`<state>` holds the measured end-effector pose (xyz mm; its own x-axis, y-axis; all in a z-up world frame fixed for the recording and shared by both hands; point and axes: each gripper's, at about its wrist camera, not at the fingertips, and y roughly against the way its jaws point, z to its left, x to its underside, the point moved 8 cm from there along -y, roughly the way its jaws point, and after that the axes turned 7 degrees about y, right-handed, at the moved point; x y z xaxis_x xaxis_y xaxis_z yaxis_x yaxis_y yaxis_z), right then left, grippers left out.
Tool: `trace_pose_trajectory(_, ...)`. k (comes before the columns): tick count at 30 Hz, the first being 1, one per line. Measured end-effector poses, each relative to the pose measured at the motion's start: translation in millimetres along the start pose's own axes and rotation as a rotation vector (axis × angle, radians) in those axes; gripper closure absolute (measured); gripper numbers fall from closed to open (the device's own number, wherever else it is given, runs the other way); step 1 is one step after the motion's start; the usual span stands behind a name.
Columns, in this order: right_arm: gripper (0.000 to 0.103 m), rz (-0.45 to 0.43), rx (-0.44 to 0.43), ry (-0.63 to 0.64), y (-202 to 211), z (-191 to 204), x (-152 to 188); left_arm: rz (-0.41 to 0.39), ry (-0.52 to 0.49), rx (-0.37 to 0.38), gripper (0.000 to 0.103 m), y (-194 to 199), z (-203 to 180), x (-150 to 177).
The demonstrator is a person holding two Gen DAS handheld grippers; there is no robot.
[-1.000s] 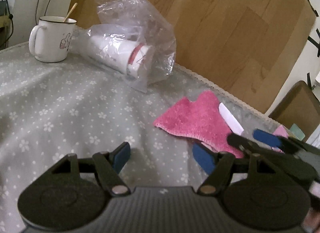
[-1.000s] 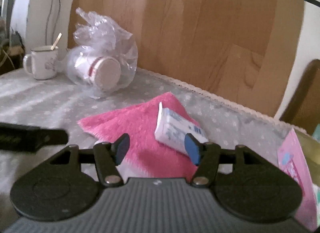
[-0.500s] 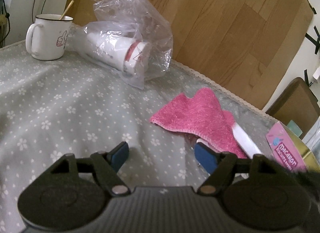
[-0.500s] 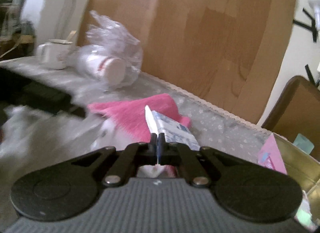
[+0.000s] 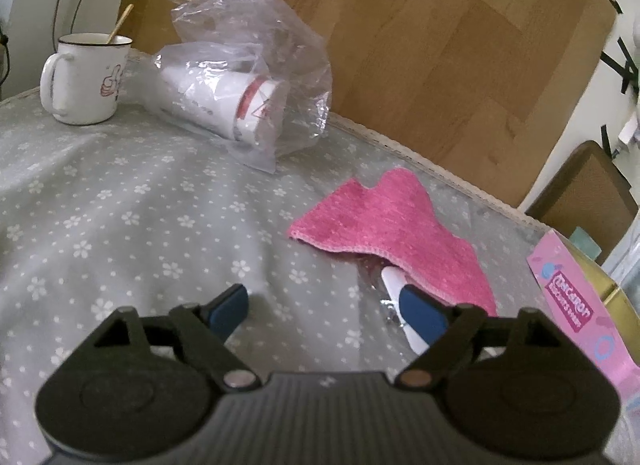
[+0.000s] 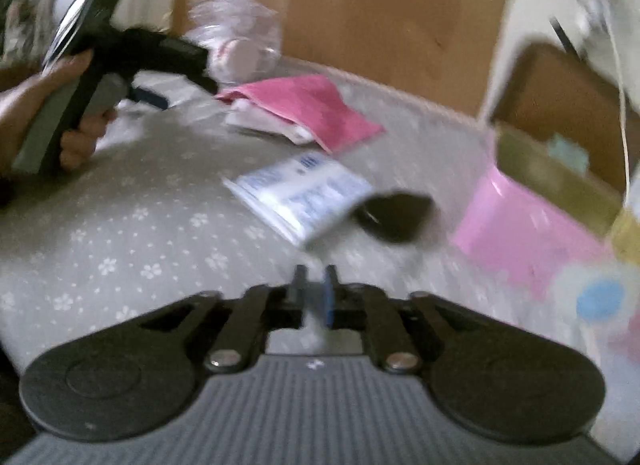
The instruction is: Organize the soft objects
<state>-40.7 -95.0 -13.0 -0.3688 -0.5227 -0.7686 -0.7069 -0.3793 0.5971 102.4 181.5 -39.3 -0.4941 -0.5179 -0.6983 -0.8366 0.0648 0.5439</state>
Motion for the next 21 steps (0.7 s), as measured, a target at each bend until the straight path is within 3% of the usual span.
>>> trace_pose_trajectory(1, 0.054, 0.014, -0.007, -0.049, 3.3, -6.1, 2.6, 0.002, -0.004, 0.002, 0.017, 0.0, -1.0, 0.6)
trace_pose_trajectory(2, 0.044, 0.025, -0.008, -0.098, 5.5, -12.9, 3.5, 0.003, -0.006, 0.004, 0.017, 0.2, -1.6, 1.1)
trace_pose_trajectory(4, 0.04, 0.02, -0.027, -0.178, 8.4, -17.5, 1.7, 0.006, -0.006, 0.007, 0.017, 0.4, -2.2, 1.3)
trace_pose_trajectory(7, 0.012, 0.006, -0.09, -0.243, -2.1, -6.4, -8.3, 0.015, -0.011, 0.037, 0.016, 1.9, -5.1, 2.5)
trace_pose_trajectory(11, 0.012, 0.056, -0.118, -0.237, -39.4, 15.1, -21.7, 0.08, -0.052, 0.178, 0.013, 12.6, -28.2, 15.4)
trace_pose_trajectory(16, 0.011, 0.037, -0.089, -0.177, -48.7, 15.5, -24.9, 0.179, -0.171, 0.334, 0.015, 37.2, -80.0, 54.4)
trace_pose_trajectory(18, 0.012, 0.024, -0.097, -0.179, -51.1, 11.3, -24.1, 0.233, -0.221, 0.37, 0.022, 35.1, -103.0, 71.9)
trace_pose_trajectory(21, 0.02, 0.006, -0.104, -0.187, -48.0, 8.0, -23.8, 0.317, -0.264, 0.344, 0.044, 18.1, -122.0, 93.5)
